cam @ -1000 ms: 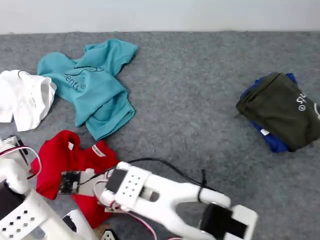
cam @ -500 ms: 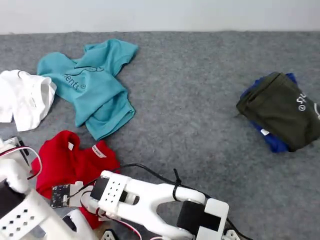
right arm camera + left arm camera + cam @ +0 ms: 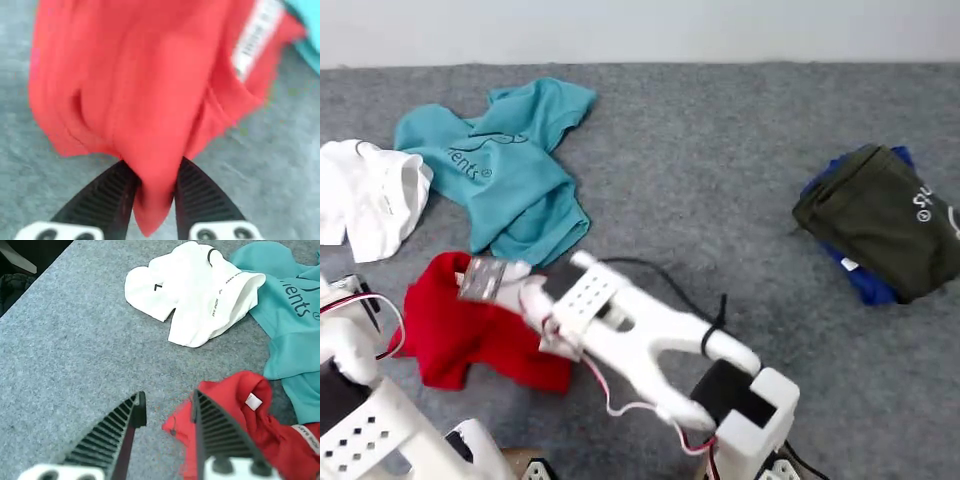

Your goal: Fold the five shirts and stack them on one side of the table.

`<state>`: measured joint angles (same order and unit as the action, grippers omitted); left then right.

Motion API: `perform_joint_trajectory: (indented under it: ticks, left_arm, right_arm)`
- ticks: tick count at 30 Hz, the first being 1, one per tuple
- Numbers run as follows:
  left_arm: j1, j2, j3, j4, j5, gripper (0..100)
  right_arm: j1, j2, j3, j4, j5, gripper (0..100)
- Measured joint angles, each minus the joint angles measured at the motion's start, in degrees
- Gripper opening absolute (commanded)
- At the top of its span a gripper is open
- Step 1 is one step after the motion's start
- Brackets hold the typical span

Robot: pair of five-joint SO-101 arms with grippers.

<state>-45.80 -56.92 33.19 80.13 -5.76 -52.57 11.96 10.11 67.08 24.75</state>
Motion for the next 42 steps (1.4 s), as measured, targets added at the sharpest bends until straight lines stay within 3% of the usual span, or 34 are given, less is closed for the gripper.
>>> perform_joint_trajectory:
  ticks: [2,13,20,28,35,42]
  left_arm:
    - [0.0,0.0,0.0,0.0,0.0,16]
    - [0.0,0.0,0.0,0.0,0.0,16]
    - [0.0,0.0,0.0,0.0,0.0,16]
    - [0.0,0.0,0.0,0.0,0.0,16]
    - [0.0,0.0,0.0,0.0,0.0,16]
    - [0.0,0.0,0.8,0.0,0.0,16]
  right_arm:
    - [2.5,0.0,-3.3,2.8,0.0,0.9]
    - [22.2,0.1,-28.6,25.1,-1.9,0.9]
    - [26.5,0.1,-41.4,33.4,-2.8,1.5]
    - [39.9,0.1,-32.4,33.4,-2.9,3.9]
    - [46.8,0.0,-22.8,33.4,-5.7,28.1]
    - [46.6,0.0,-19.8,33.4,-5.8,24.0]
